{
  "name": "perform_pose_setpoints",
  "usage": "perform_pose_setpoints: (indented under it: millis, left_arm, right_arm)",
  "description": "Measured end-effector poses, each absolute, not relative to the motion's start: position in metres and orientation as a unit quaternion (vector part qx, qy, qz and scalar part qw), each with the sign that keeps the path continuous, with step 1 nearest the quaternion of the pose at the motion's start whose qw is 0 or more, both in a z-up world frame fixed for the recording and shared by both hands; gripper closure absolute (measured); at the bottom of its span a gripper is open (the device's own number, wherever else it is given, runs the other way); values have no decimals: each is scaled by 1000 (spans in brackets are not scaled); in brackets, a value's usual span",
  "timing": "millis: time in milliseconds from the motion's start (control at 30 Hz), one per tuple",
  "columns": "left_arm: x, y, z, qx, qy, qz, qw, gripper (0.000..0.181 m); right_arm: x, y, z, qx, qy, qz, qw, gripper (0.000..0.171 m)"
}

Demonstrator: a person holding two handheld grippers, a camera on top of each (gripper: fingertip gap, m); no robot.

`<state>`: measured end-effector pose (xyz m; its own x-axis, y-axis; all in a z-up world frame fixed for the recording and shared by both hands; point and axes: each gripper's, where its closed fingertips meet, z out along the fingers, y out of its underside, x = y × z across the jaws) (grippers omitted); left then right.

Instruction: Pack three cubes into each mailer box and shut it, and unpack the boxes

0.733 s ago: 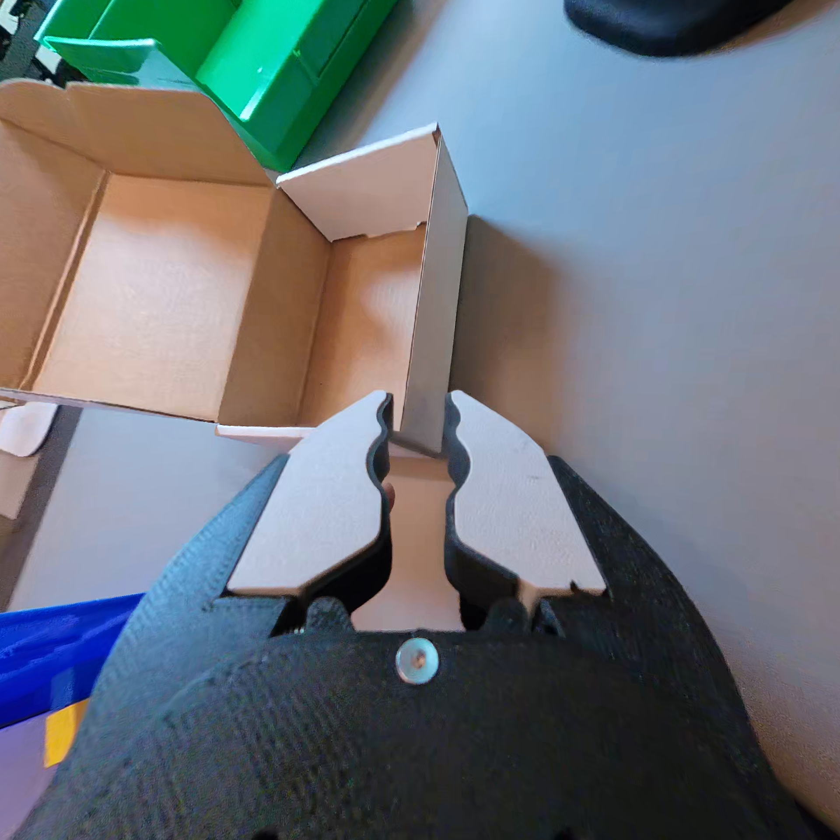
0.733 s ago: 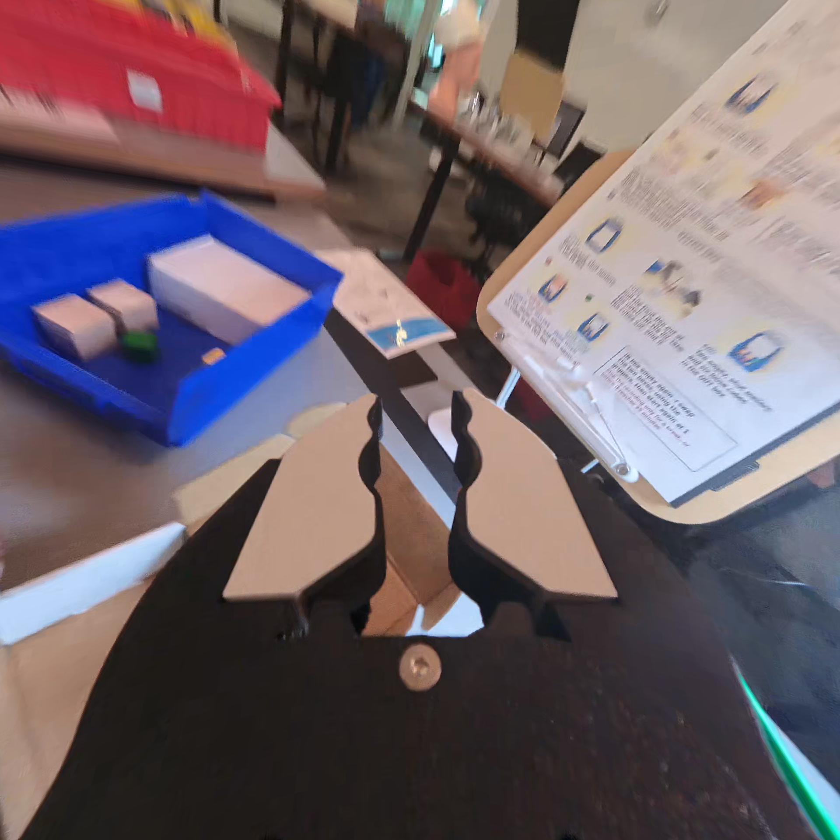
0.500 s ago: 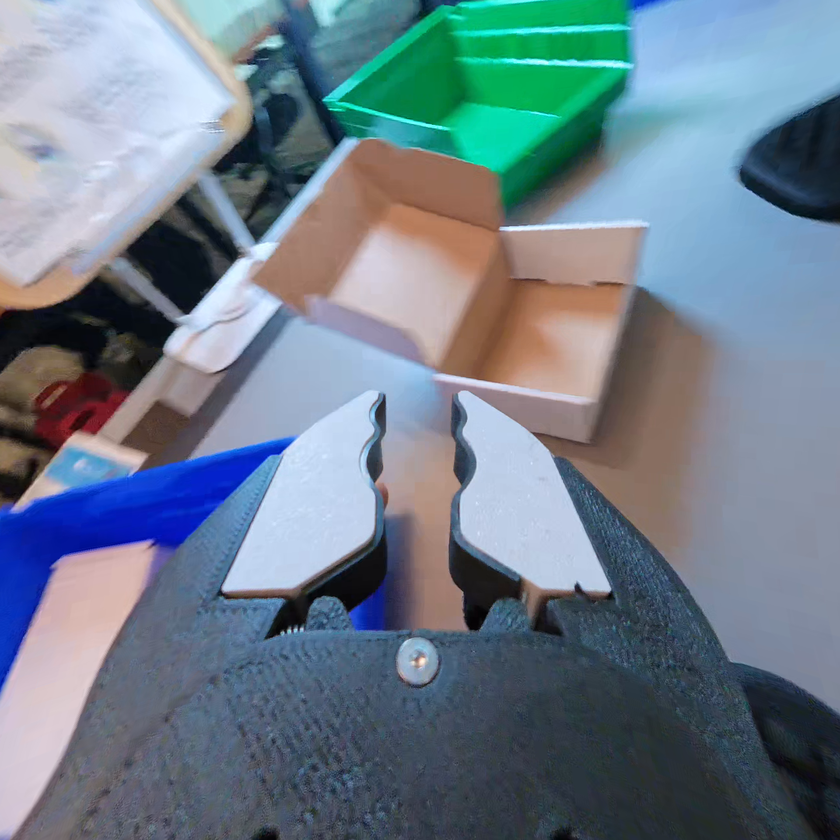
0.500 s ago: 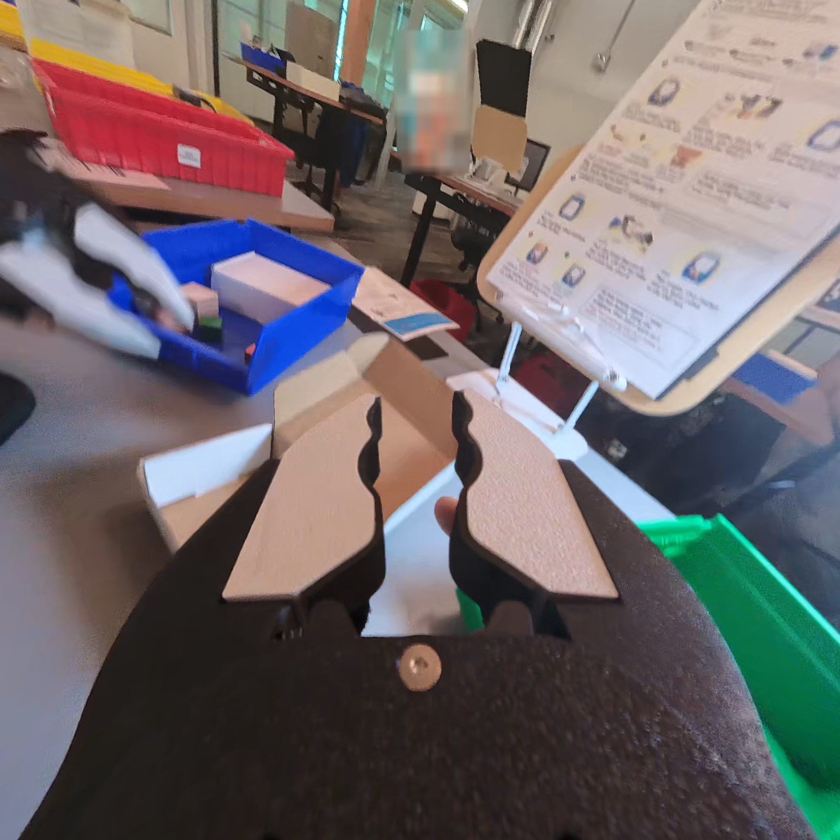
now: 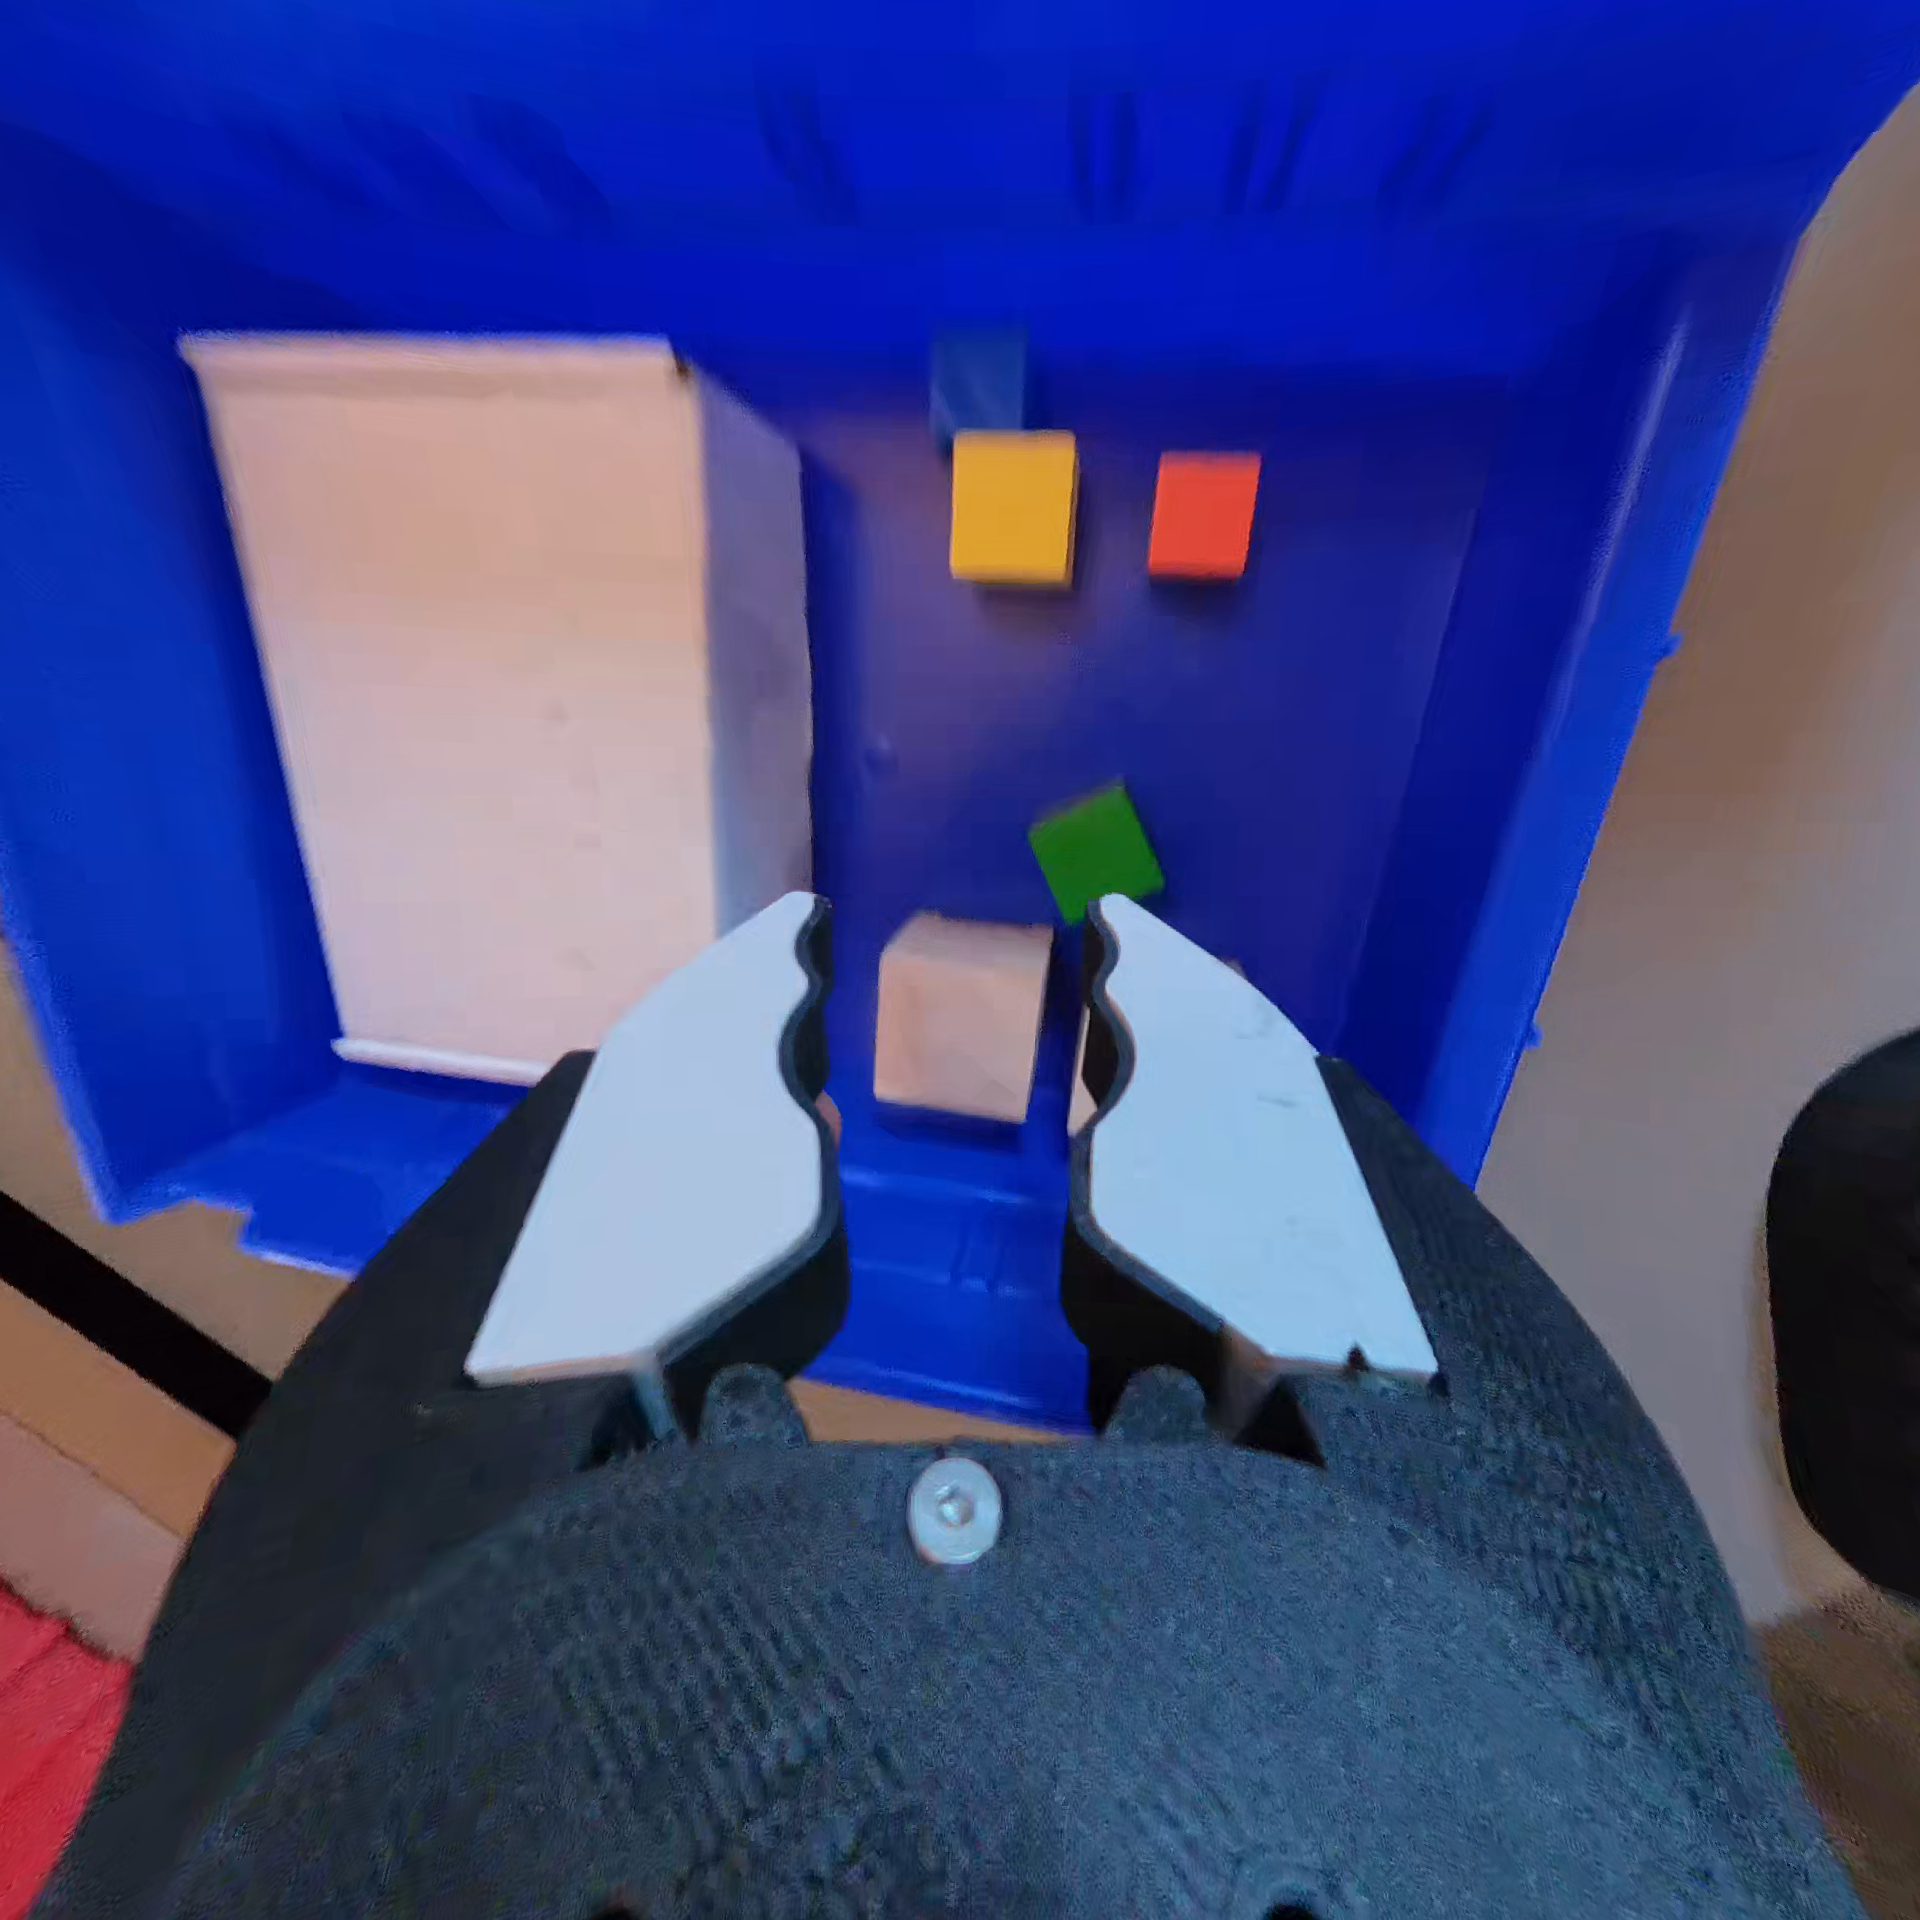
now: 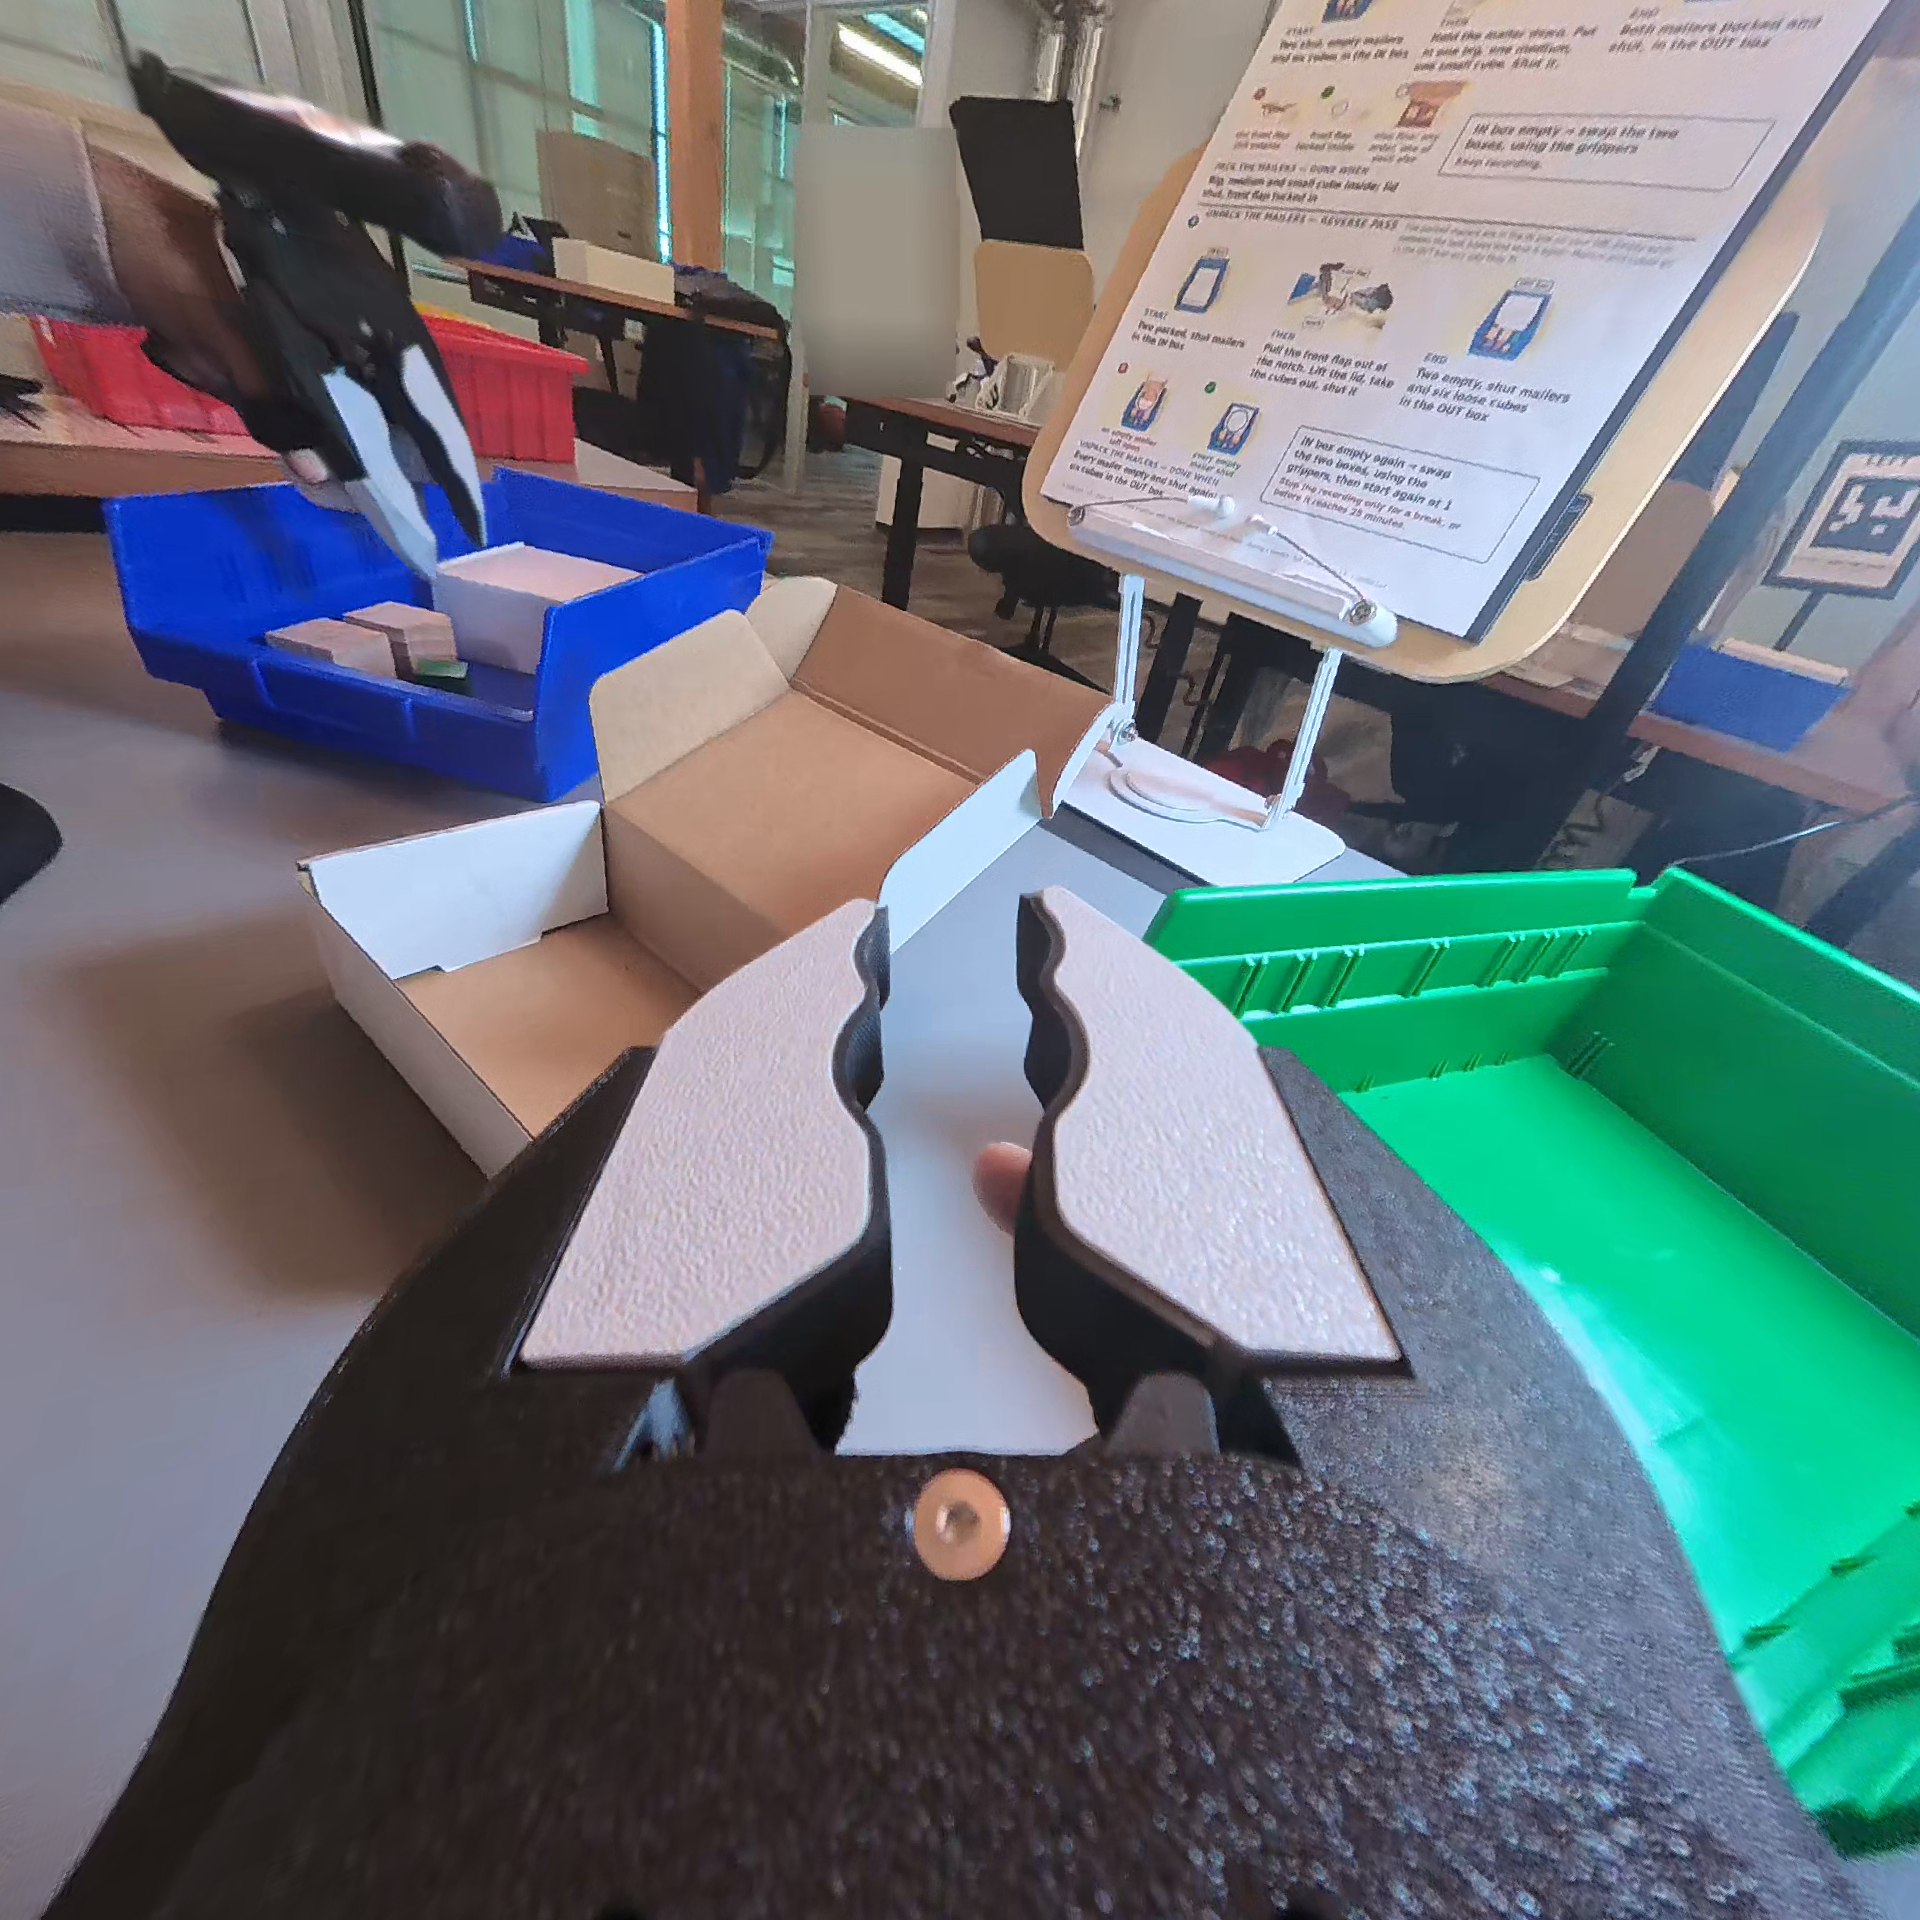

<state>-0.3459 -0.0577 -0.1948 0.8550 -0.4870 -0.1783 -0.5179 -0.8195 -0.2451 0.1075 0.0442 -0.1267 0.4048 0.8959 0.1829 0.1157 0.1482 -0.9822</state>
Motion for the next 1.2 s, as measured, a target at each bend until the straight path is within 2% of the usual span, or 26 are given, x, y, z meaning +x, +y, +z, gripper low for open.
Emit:
perform_pose_setpoints:
  millis: [33, 233, 500, 667, 767, 833, 867, 1067, 1200]
  left_arm:
    - [-351, -65, -201, -956, 263, 58, 112, 132]
    - [-380, -86, -222, -953, 291, 81, 4, 129]
    - [-378, -91, -231, -952, 299, 48, -35, 122]
    - [-379, -88, -230, -953, 299, 47, -23, 125]
    - [-384, -83, -229, -953, 297, 59, -6, 119]
    - [-390, -74, -226, -947, 307, 93, 18, 133]
    - [-387, -74, -225, -946, 312, 88, 23, 134]
    - [-388, -82, -234, -951, 298, 79, -9, 121]
    - [-386, -81, -241, -960, 271, 69, -23, 125]
  right_arm:
    - [107, 45, -130, -574, -443, 322, 609, 148]
    - [106, 44, -136, -580, -445, 331, 597, 149]
    - [107, 45, -140, -587, -445, 326, 593, 150]
    - [107, 45, -141, -588, -446, 327, 589, 151]
    - [106, 46, -144, -591, -449, 324, 586, 151]
    - [106, 46, -145, -592, -452, 323, 584, 151]
    - [105, 45, -146, -593, -453, 322, 583, 151]
    - [103, 44, -148, -593, -458, 323, 579, 152]
    - [103, 43, -149, -593, -459, 323, 577, 152]
